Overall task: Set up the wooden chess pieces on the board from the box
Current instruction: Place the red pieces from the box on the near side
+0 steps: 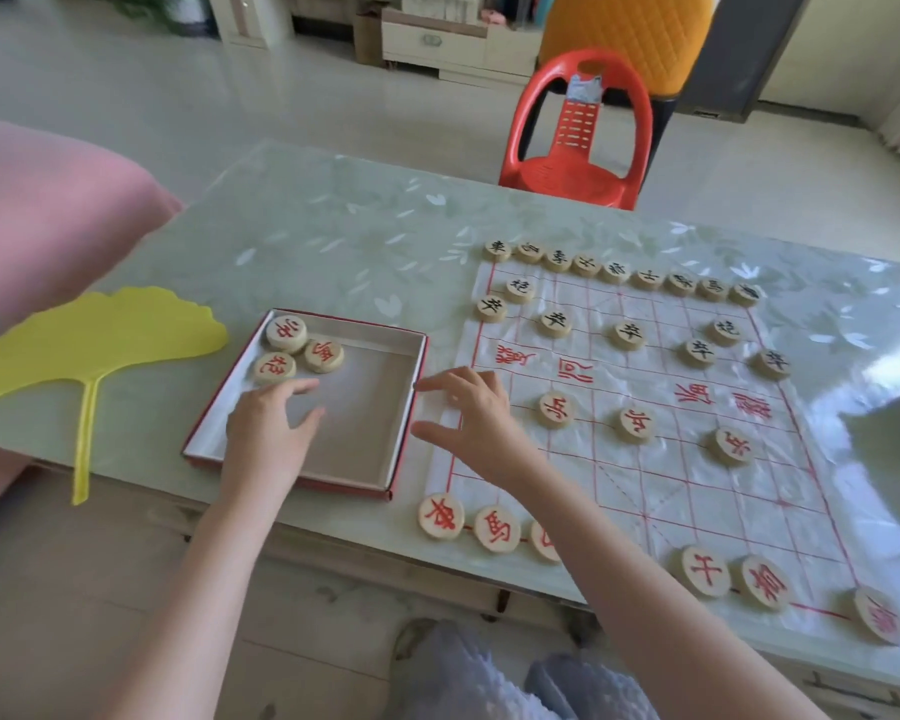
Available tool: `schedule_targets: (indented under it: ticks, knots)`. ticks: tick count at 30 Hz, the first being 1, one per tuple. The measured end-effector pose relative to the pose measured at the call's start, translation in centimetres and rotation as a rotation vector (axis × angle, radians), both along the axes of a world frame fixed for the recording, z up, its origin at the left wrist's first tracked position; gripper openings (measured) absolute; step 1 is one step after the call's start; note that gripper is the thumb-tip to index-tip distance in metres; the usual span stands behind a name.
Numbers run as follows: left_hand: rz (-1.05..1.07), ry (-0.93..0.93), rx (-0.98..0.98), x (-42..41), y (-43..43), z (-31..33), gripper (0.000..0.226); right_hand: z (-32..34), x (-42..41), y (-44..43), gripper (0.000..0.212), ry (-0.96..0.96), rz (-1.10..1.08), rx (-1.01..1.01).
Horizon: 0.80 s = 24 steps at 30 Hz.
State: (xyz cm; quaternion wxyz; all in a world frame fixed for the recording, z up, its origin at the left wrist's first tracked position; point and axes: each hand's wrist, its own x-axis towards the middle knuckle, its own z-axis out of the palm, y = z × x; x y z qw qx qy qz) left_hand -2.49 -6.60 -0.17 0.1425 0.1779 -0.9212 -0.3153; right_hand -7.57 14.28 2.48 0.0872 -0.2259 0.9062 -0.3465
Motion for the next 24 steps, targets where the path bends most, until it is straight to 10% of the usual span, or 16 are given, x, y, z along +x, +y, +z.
schedule_targets:
  ticks: [24]
  knots:
    - [0.175,-0.033,-0.076,-3.1,-2.6,-0.7,0.042,-4.7,-6.1,-13.8,0.048,0.212,0.0,0.09]
